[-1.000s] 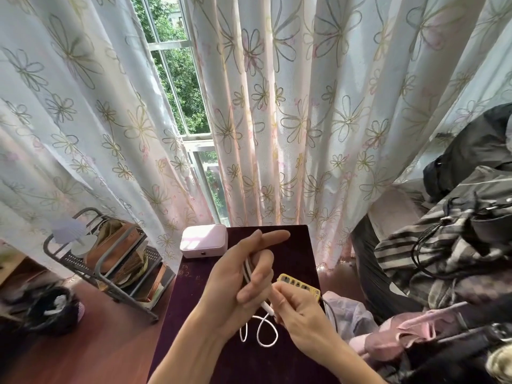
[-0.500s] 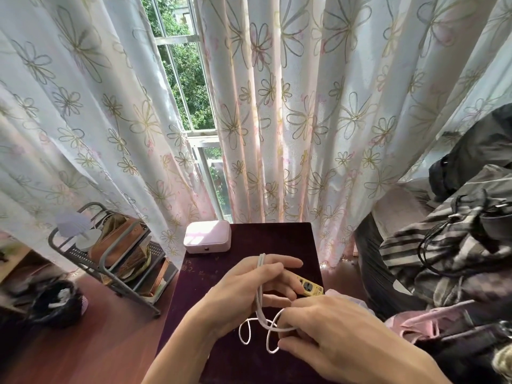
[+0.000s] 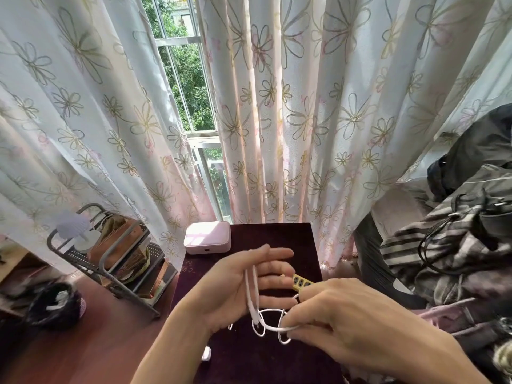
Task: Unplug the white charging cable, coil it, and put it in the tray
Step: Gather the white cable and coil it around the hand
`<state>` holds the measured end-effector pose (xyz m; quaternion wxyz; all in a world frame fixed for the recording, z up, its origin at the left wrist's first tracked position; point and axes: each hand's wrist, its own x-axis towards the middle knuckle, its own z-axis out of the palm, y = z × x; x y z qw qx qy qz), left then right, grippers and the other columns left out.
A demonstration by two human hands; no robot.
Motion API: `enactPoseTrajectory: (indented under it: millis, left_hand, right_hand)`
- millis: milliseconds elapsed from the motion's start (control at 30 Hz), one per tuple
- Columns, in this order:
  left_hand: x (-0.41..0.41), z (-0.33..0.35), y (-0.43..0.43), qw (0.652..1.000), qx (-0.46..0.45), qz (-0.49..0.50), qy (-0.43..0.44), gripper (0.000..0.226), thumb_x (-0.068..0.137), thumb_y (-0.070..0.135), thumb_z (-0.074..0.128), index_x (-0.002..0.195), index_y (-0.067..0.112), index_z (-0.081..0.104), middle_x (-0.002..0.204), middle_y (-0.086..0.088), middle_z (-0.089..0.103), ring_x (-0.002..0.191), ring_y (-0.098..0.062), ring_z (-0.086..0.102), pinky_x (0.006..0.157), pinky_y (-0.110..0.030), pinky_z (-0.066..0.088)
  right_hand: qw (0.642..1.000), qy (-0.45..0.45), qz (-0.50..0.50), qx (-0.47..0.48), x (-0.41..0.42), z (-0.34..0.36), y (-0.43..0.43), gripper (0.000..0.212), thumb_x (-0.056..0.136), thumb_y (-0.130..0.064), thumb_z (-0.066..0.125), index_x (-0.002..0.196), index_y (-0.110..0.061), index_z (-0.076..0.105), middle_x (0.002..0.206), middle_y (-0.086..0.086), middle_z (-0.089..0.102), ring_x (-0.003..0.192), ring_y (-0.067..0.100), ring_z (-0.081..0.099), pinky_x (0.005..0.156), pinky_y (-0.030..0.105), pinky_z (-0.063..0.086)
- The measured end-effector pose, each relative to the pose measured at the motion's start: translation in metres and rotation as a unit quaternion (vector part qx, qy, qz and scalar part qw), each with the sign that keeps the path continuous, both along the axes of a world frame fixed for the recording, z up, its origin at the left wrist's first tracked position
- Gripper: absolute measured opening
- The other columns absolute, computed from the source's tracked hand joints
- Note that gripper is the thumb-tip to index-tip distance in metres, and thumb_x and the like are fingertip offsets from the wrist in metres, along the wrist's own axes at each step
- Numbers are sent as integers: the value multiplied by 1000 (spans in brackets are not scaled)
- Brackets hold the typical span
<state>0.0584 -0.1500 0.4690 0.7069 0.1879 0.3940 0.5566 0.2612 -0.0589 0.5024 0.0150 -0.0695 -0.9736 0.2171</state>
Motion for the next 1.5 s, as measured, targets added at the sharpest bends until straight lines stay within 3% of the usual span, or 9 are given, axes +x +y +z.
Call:
enactPoseTrajectory:
  millis: [200, 300, 367, 533, 767, 1000, 1233, 1367, 1500]
  left_hand:
    - [36, -7, -5, 980, 25, -117, 160, 34, 101, 35, 57, 106, 3, 70, 95, -15, 72, 81, -29, 70, 79, -48, 62]
    - [46, -8, -5, 983, 24, -133, 126, 45, 105, 46, 46, 104, 7, 67, 87, -17, 72, 56, -20, 68, 51, -31, 60]
    - [50, -10, -4, 983, 20, -151, 101, 73, 102, 64, 27, 106, 4, 68, 69, -10, 69, 34, -8, 52, 33, -19, 36]
    - [52, -8, 1, 987, 65, -150, 9, 76, 91, 78, 35, 102, 8, 64, 47, 5, 36, 29, -2, 23, 31, -20, 13]
    - [37, 9, -3, 984, 126, -88, -90, 49, 104, 52, 35, 84, 12, 55, 45, 9, 26, 32, -4, 18, 32, -20, 8]
    - [28, 15, -2, 983, 153, -3, -99, 35, 107, 22, 41, 113, -3, 64, 59, -5, 53, 35, -6, 47, 31, -16, 35]
    - [19, 8, 1, 986, 141, 86, -29, 36, 104, 23, 52, 126, -2, 65, 72, -8, 60, 51, -13, 55, 42, -20, 44]
    - [11, 6, -4, 987, 96, 111, 67, 35, 102, 25, 55, 122, 1, 69, 81, -13, 67, 65, -21, 65, 52, -25, 53]
    - [11, 5, -9, 987, 74, 95, 107, 37, 102, 27, 53, 127, 3, 67, 99, -17, 71, 93, -29, 71, 79, -37, 60]
  right_hand:
    - [997, 47, -43, -34, -8, 5, 9, 21, 85, -56, 71, 97, -40, 73, 74, -18, 53, 68, -3, 53, 60, 16, 37]
    - [991, 69, -53, -105, -9, 5, 22, 27, 75, -54, 81, 86, -31, 71, 74, -7, 62, 65, 6, 56, 56, 19, 40]
    - [975, 83, -75, -191, -13, 3, 33, 30, 70, -46, 90, 80, -27, 70, 67, 4, 61, 57, 5, 49, 54, 33, 42]
    - [913, 122, -105, -375, -29, -20, 53, 28, 69, -20, 93, 80, -12, 70, 61, 8, 53, 62, 20, 49, 58, 36, 39]
    - [800, 241, -188, -515, -39, -76, 32, 57, 79, -72, 73, 73, -16, 68, 59, 5, 41, 56, 19, 33, 53, 30, 25]
    - [892, 126, -229, -369, -39, -117, -14, 40, 104, -56, 45, 87, -24, 61, 68, 6, 59, 60, 27, 52, 61, 56, 45]
    - [972, 35, -184, -145, -25, -102, -36, 26, 106, -51, 37, 129, -42, 44, 76, -20, 58, 69, 2, 56, 71, 31, 47]
    - [982, 42, -167, -73, -13, -75, -40, 29, 110, -47, 38, 134, -39, 52, 115, -16, 70, 99, 8, 68, 87, 35, 52]
    - [994, 51, -94, -34, -2, -52, -37, 35, 107, -54, 39, 130, -38, 59, 115, -15, 66, 103, 5, 60, 84, 21, 43]
